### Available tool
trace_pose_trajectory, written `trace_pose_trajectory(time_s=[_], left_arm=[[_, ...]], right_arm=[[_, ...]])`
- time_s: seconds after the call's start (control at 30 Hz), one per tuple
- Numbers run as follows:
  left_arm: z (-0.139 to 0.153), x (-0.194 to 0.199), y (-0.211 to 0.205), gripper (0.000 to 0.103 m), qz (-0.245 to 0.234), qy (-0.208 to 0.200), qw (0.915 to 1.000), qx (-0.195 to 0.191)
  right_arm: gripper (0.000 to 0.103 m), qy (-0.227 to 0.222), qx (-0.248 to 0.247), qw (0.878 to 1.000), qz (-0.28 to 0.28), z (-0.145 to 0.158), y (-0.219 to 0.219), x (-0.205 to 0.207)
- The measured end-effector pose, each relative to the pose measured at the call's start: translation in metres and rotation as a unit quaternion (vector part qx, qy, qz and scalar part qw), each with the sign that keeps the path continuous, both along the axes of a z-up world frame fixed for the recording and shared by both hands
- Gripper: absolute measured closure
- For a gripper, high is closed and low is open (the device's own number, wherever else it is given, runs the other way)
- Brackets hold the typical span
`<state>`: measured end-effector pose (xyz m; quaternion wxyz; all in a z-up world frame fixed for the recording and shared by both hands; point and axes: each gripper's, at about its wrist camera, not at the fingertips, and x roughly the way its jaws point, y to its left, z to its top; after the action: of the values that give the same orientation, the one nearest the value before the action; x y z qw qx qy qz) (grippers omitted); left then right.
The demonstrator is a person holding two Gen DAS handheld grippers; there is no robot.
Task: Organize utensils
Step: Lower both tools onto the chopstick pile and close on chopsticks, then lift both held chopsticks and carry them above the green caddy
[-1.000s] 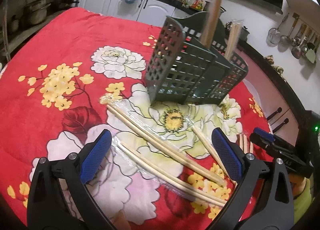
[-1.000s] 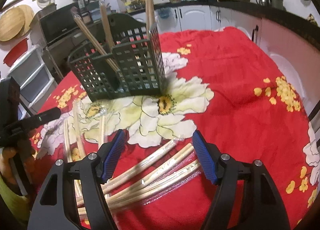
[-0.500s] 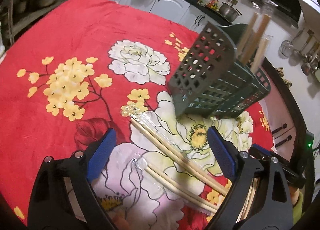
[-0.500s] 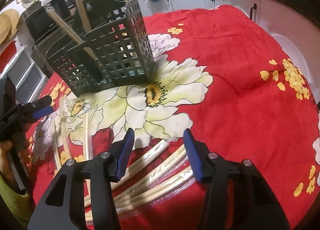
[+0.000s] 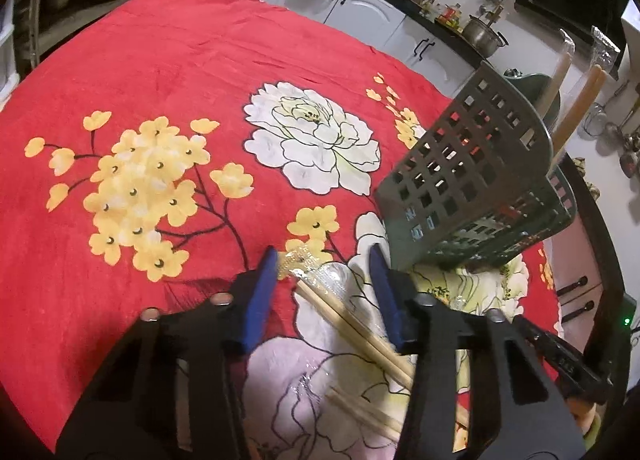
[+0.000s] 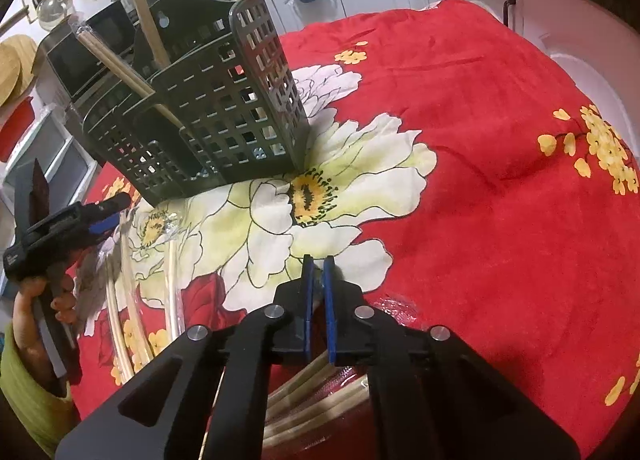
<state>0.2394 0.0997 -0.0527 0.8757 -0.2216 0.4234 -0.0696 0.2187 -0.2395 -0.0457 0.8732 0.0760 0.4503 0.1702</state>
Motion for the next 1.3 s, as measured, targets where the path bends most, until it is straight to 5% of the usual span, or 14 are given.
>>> trace_pose_trajectory(time_s=[0.23, 0.43, 1.3], left_arm=[[-0.002, 0.001, 0.002, 0.094, -0.007, -0.003, 0.9999, -0.008], [-0.001, -0.002, 0.003, 0.099, -0.009, -0.01, 0.9998, -0.015], [0.097, -0.057, -0.027, 0.101, -0.051, -0.147, 0.9877, -0.015]], right_arm=[[0.098, -0.026, 0.014, 1.0, 0.002, 0.013, 0.002, -0.004], [0.098, -0.061, 0.015, 0.998, 0.005, 0.034, 0.005, -0.011], [0.099, -0.176, 0.024, 0.984, 0.031, 0.11, 0.024, -0.045]])
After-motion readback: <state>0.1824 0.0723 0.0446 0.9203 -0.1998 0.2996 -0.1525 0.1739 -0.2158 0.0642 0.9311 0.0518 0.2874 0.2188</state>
